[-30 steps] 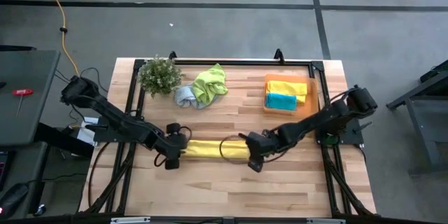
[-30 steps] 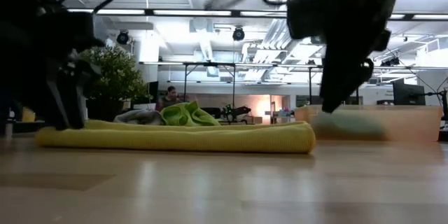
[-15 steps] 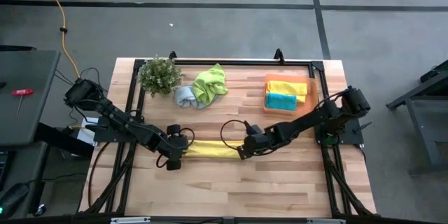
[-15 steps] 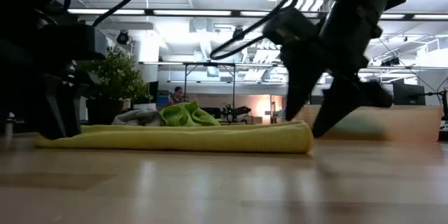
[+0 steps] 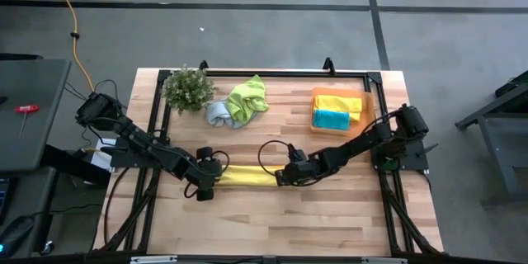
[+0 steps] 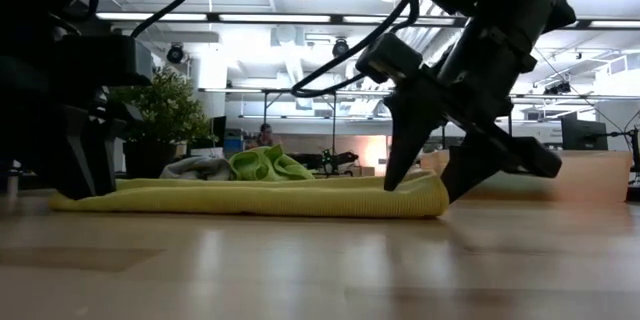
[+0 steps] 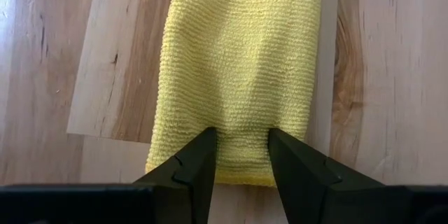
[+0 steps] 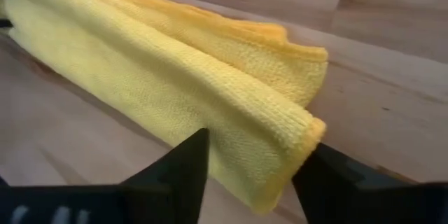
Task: Fold microfiber towels
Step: Fold the yellow microfiber cloth
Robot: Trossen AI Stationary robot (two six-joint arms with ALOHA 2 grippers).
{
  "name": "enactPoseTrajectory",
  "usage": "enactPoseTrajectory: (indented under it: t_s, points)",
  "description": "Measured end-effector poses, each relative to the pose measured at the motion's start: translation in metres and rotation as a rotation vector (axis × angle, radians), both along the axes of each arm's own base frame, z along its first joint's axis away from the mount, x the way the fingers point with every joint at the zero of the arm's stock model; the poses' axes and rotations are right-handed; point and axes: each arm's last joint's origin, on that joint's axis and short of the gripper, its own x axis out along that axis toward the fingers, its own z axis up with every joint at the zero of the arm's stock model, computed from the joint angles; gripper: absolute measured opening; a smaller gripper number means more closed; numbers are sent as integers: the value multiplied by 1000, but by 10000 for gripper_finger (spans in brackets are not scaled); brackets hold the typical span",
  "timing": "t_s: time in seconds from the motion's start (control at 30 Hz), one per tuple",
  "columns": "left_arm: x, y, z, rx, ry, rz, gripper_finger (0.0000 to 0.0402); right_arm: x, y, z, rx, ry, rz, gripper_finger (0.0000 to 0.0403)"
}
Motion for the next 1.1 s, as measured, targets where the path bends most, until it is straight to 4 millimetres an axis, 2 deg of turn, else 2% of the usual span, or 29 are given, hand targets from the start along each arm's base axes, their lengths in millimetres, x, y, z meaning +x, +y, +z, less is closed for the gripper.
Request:
enactPoseTrajectory:
  t_s: [0.1, 0.2, 0.27, 0.37, 0.47, 0.67, 0.87, 1.03, 1.1]
  points:
    - [0, 0, 0, -3, 2, -1, 123, -2, -1, -1, -25, 23, 23, 121]
    - [2, -1, 4, -28, 3, -18, 123, -6, -2, 1, -68, 55, 80, 38]
    - [5, -3, 9, -51, -7, -47, 123, -11, -4, 5, -120, 80, 111, 12]
    - [13, -6, 22, -54, -45, -81, 123, -23, -10, 11, -172, 171, 120, 17]
    - [21, -8, 35, -34, -62, -112, 123, -37, -14, 18, -211, 269, 154, 4]
    - [25, -8, 45, 24, -56, -103, 123, -58, -20, 37, -242, 370, 221, 2]
    - [34, 0, 32, 82, -43, -29, 104, -65, -20, 54, -212, 340, 247, 1]
    - [54, 3, 11, 45, -80, -15, 25, -59, -17, 61, -169, 238, 273, 1]
    - [62, 5, 3, 24, -109, 1, 8, -56, -15, 62, -139, 201, 289, 1]
